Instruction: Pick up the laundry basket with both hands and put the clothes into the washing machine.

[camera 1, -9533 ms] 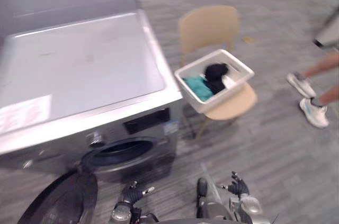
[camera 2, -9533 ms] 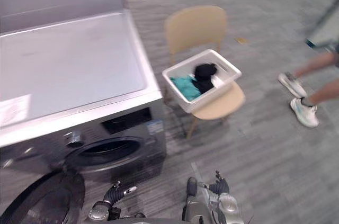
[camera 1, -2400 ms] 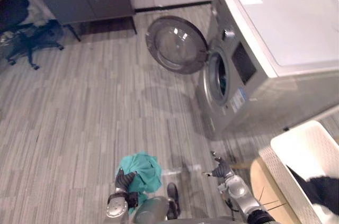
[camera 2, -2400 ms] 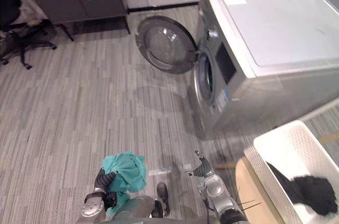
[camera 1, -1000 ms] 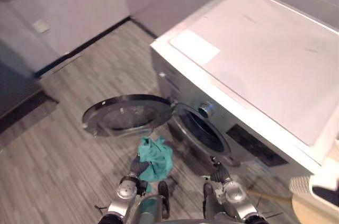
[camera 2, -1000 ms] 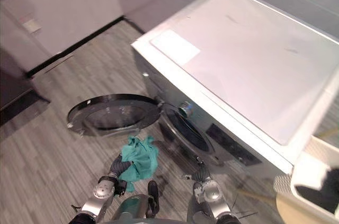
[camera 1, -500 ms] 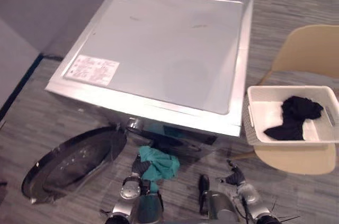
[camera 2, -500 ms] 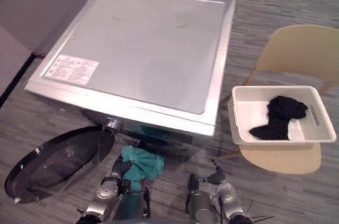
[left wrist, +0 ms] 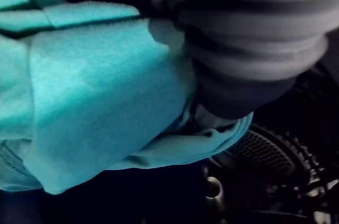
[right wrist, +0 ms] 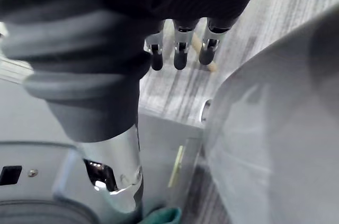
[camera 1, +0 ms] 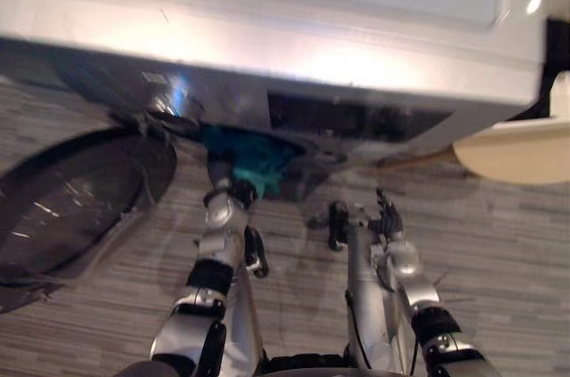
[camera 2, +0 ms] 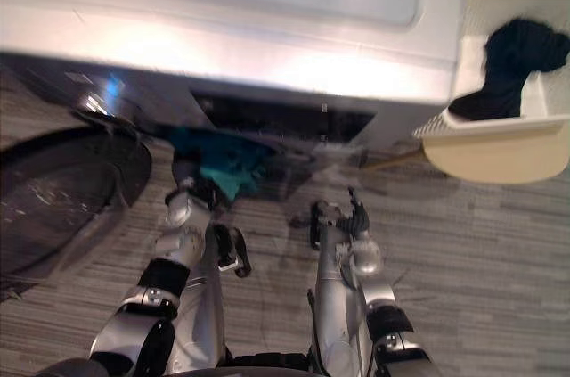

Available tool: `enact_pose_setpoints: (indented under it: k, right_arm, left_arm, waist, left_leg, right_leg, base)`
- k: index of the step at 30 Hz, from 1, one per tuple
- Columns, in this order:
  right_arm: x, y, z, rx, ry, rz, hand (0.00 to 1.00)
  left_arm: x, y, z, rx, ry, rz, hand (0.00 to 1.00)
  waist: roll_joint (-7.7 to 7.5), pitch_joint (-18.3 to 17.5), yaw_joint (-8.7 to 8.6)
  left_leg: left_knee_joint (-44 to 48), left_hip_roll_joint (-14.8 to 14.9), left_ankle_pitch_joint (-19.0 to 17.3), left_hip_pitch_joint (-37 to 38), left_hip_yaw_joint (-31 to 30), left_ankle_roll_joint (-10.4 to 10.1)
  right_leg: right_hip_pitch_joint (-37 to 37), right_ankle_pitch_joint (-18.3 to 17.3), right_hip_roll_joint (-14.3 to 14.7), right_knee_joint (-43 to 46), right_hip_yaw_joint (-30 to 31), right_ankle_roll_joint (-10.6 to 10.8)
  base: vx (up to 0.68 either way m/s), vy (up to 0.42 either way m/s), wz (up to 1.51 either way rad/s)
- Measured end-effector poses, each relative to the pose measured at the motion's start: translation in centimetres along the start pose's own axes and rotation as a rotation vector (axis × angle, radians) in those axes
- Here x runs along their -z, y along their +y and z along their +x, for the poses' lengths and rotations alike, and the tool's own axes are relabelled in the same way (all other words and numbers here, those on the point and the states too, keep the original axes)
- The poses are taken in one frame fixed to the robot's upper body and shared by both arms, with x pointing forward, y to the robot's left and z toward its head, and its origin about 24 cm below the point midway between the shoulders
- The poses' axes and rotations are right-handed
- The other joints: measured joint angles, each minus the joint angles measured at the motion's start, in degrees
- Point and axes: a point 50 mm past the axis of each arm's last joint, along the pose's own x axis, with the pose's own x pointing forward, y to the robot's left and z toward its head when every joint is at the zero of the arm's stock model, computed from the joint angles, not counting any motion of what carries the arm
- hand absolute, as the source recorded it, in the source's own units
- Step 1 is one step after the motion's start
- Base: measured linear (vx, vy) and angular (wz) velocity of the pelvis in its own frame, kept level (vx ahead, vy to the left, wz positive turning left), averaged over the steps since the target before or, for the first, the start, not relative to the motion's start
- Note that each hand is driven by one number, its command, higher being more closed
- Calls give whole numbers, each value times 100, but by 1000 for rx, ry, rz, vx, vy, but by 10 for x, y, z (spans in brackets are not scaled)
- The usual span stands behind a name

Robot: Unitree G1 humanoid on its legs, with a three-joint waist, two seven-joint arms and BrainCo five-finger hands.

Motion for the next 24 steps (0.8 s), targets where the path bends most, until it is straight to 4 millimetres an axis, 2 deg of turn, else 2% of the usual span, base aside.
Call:
enact_pose_setpoints:
  k: [2,6,8,9,11,12,13,18,24]
  right_arm:
    - [-16,-6,4,42,-65,30,0]
    - [-39,-14,5,87,-160,96,0]
    - [-54,-15,0,87,-229,129,0]
    - [-56,-15,-3,87,-245,138,0]
    - [-63,-15,-11,84,-286,171,0]
    - [-65,-15,-11,79,-294,172,0]
    - [-67,-14,-14,63,-308,177,0]
    - [-75,-18,-24,34,-373,215,0]
    - [-78,-20,-29,1,-403,240,0]
  left_arm:
    - [-26,-12,13,-6,-84,-126,100]
    - [-79,-22,31,-25,-234,-384,100]
    - [-126,-33,37,31,-360,-466,100]
    - [-138,-36,38,47,-397,-470,100]
    - [-187,-47,38,120,-539,-493,100]
    - [-200,-51,37,140,-572,-503,100]
    - [-228,-60,33,195,-652,-535,100]
    - [-273,-75,25,311,-763,-436,100]
    - [-298,-110,21,451,-801,-267,100]
  waist:
    - [-7,5,-22]
    - [-23,12,-95]
    - [-26,13,-145]
    - [-28,14,-138]
    - [-57,28,-169]
    - [-68,35,-170]
    - [-74,33,-182]
    - [-91,27,-226]
    - [-110,20,-249]
  left_leg:
    - [403,73,-52,-567,-60,15]
    - [993,205,-101,-1284,-155,12]
    - [1289,316,-145,-1691,-255,-10]
    - [1345,358,-158,-1777,-262,-23]
    - [1543,475,-197,-1992,-312,-28]
    - [1578,488,-202,-2024,-329,-37]
    - [1667,565,-230,-2121,-363,-39]
    - [1800,636,-230,-2520,-421,-42]
    - [1867,625,-231,-2700,-450,-40]
  right_leg:
    - [-554,3,3,332,51,-6]
    - [-1291,7,48,863,84,-27]
    - [-1685,10,153,1097,76,-55]
    - [-1775,13,183,1138,77,-60]
    - [-2008,30,278,1263,59,-91]
    - [-2042,33,307,1288,62,-97]
    - [-2126,44,361,1330,41,-115]
    - [-2511,117,406,1399,-6,-205]
    - [-2689,154,407,1465,-9,-267]
  base:
    - [-177,-24,-9]
    - [-101,-49,-9]
    - [-90,-68,-16]
    - [-66,-48,-22]
    - [-56,-39,-25]
    - [-42,-30,-23]
    - [-39,-31,-17]
    - [-11,-16,-8]
    - [3,2,-1]
